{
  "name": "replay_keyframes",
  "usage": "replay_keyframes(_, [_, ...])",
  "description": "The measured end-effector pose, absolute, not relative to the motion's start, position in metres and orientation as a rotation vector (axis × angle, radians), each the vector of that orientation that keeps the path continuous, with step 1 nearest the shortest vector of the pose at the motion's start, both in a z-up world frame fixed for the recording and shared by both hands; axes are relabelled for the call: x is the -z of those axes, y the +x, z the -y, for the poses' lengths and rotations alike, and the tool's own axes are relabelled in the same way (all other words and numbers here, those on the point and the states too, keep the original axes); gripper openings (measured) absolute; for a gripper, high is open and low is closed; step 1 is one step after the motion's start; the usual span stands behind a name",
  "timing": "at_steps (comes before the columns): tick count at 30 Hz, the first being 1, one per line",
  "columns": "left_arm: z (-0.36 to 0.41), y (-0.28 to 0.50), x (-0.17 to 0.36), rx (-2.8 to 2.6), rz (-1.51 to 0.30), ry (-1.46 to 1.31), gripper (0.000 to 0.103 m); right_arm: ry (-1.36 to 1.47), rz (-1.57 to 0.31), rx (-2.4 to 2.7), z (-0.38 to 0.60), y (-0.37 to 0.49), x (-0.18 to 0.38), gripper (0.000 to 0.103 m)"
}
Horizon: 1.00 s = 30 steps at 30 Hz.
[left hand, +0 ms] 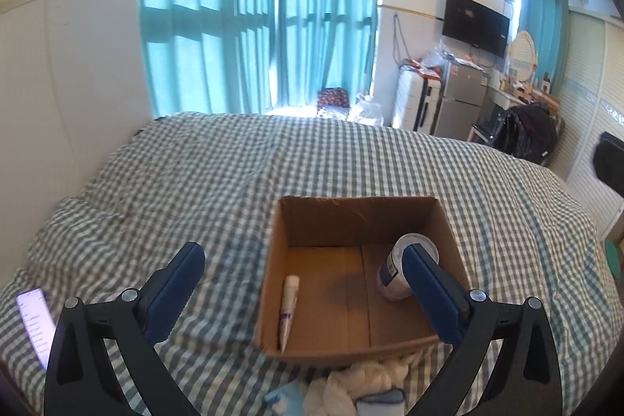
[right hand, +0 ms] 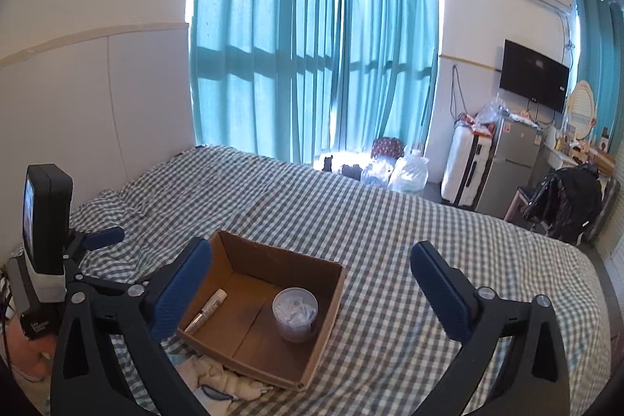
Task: Organize objects
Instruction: 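Move both tools back toward the remaining items beside the box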
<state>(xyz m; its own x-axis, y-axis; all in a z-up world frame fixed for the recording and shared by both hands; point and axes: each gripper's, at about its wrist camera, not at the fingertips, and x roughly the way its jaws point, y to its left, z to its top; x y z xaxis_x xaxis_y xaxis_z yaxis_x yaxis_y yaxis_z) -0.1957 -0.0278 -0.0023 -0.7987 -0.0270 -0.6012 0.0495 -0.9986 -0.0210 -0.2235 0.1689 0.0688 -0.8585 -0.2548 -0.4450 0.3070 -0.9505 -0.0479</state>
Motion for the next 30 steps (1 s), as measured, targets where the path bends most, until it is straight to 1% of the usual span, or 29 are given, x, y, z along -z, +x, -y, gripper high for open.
replay_keyframes(5, [0.030, -0.162, -0.006, 2.855, -0.036, 0.950, 0.103, 0.593, -0.231, 2.786, -0.177, -0.176, -0.081, 0.103])
replay_keyframes(10, [0.032, -0.124, 0.005, 2.778, -0.016, 0.895, 0.103, 0.629, -0.289, 2.770, -0.184, -0.137, -0.064, 0.103])
replay_keyframes(12, [0.031, -0.111, 0.015, 2.755, -0.004, 0.893, 0.103, 0.669, -0.276, 2.775, -0.189, -0.125, -0.048, 0.103])
replay_keyframes(18, [0.027, -0.076, 0.072, 2.718, -0.056, 0.970, 0.103, 0.837, -0.150, 2.718, -0.196, -0.105, 0.017, 0.103])
replay_keyframes(25, [0.006, -0.051, 0.135, 2.649, 0.018, 1.131, 0.103, 1.023, -0.181, 2.623, -0.181, -0.097, 0.087, 0.103])
replay_keyframes(28, [-0.001, -0.043, 0.151, 2.661, -0.014, 1.211, 0.103, 1.077, -0.191, 2.595, -0.178, -0.095, 0.104, 0.102])
replay_keyframes(30, [-0.006, -0.038, 0.159, 2.671, -0.012, 1.249, 0.103, 1.100, -0.211, 2.580, -0.174, -0.095, 0.111, 0.096])
